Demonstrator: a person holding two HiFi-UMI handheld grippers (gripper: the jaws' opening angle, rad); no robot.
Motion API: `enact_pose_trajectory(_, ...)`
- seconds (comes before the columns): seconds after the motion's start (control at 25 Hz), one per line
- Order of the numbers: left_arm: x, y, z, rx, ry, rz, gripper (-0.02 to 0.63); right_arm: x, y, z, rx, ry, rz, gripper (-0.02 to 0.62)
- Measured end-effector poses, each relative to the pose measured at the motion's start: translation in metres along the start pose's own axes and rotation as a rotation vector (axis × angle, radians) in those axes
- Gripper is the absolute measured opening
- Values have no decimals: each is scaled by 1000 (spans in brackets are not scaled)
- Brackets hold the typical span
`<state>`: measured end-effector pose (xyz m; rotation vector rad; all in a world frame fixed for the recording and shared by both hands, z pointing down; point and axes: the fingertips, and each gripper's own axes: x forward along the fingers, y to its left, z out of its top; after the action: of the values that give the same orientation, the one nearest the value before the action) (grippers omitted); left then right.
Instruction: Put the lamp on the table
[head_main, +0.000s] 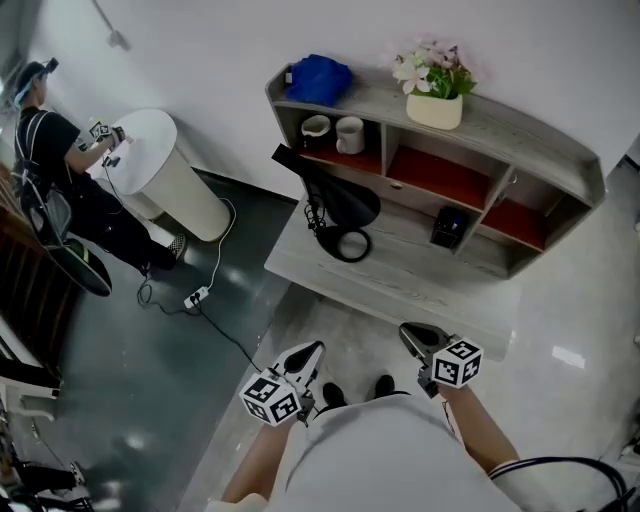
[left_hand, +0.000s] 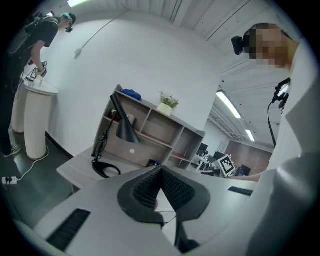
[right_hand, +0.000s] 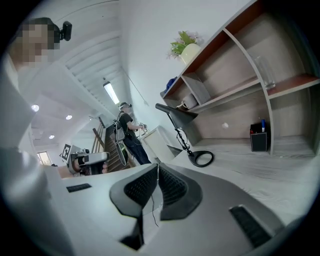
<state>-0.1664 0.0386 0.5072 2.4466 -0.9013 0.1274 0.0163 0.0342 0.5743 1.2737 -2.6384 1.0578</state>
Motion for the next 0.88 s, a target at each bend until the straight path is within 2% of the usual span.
enact_pose_trajectory(0.24,-11,10,12,6,-7,-22,10,9,25,2,27,-24,4,18)
enact_pose_trajectory(0.88,-11,39,28,18,37,-70,11,31,37,17,29,-52,-31,18)
